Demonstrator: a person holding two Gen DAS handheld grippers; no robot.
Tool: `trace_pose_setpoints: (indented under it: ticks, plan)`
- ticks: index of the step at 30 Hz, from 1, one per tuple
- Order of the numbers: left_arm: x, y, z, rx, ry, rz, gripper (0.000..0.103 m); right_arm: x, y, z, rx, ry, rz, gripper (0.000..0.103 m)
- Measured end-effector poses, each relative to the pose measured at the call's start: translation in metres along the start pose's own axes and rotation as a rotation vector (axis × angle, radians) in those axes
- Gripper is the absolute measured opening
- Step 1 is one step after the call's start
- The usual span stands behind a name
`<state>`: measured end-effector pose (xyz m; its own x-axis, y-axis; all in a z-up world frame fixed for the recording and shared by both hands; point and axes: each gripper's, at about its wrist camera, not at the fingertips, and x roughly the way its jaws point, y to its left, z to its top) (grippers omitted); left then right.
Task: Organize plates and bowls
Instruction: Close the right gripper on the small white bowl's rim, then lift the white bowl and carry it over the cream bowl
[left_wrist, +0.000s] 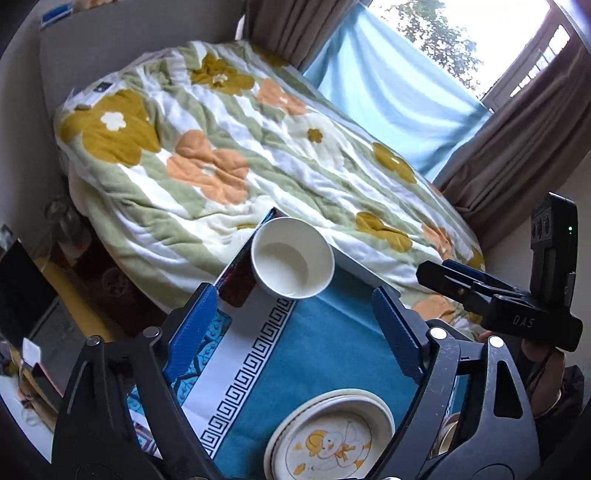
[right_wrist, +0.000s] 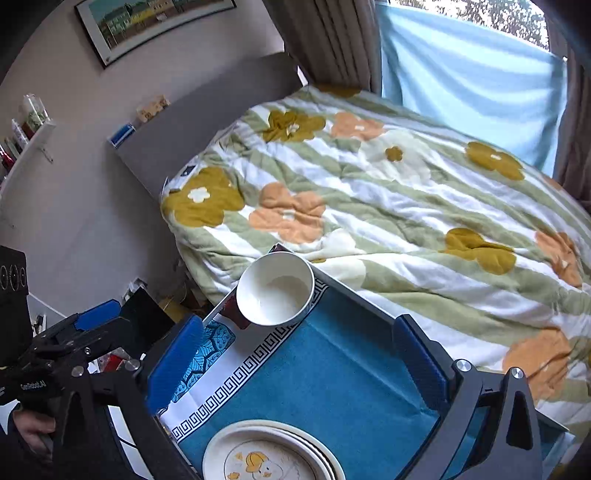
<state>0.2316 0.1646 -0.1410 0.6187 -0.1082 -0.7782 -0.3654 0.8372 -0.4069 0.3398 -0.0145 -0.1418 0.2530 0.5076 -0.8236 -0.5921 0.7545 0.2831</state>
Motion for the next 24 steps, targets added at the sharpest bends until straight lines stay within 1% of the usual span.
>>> trace_pose_setpoints:
  ticks: [2,3,4,5,7,8,10,11,12,13,15,17,18,19,20,22,24]
  plan:
    - [0.031,0.015,0.006,-0.027,0.05,-0.011,0.079,0.038,-0.008,0.007,0.03,0.051,-0.002,0.098]
    - [0.047,0.021,0.009,-0.036,0.076,-0.018,0.075,0.054,-0.013,0.008,0.033,0.078,0.006,0.091]
    - [0.06,0.026,0.011,-0.04,0.097,-0.02,0.069,0.069,-0.017,0.01,0.047,0.101,0.009,0.082]
    - [0.073,0.03,0.013,-0.043,0.117,-0.021,0.065,0.086,-0.021,0.01,0.066,0.128,0.015,0.079]
    - [0.099,0.036,0.015,-0.051,0.162,-0.035,0.055,0.106,-0.028,0.009,0.096,0.171,0.028,0.066]
    - [0.107,0.039,0.016,-0.053,0.177,-0.039,0.053,0.114,-0.031,0.008,0.104,0.188,0.034,0.063]
    - [0.128,0.042,0.017,-0.052,0.218,-0.053,0.044,0.128,-0.033,0.008,0.116,0.214,0.035,0.051]
    - [0.134,0.043,0.017,-0.049,0.234,-0.058,0.042,0.134,-0.035,0.007,0.124,0.228,0.034,0.047]
    - [0.141,0.043,0.018,-0.045,0.247,-0.063,0.038,0.14,-0.034,0.008,0.129,0.236,0.036,0.039]
    - [0.147,0.043,0.018,-0.041,0.256,-0.068,0.035,0.144,-0.036,0.008,0.132,0.243,0.038,0.034]
    - [0.154,0.042,0.019,-0.035,0.27,-0.071,0.034,0.146,-0.038,0.007,0.141,0.248,0.035,0.034]
    - [0.158,0.042,0.019,-0.028,0.273,-0.064,0.03,0.149,-0.039,0.007,0.148,0.249,0.037,0.033]
    - [0.16,0.042,0.02,-0.02,0.275,-0.051,0.027,0.151,-0.038,0.008,0.149,0.252,0.038,0.031]
    - [0.162,0.042,0.02,-0.01,0.273,-0.035,0.02,0.153,-0.038,0.008,0.148,0.255,0.04,0.027]
    - [0.162,0.044,0.02,-0.003,0.272,-0.017,0.016,0.155,-0.038,0.008,0.148,0.258,0.041,0.025]
    - [0.163,0.048,0.021,-0.006,0.275,-0.025,0.014,0.158,-0.037,0.008,0.146,0.258,0.031,0.017]
    - [0.162,0.048,0.021,-0.001,0.275,-0.023,0.014,0.16,-0.04,0.007,0.156,0.253,0.021,0.013]
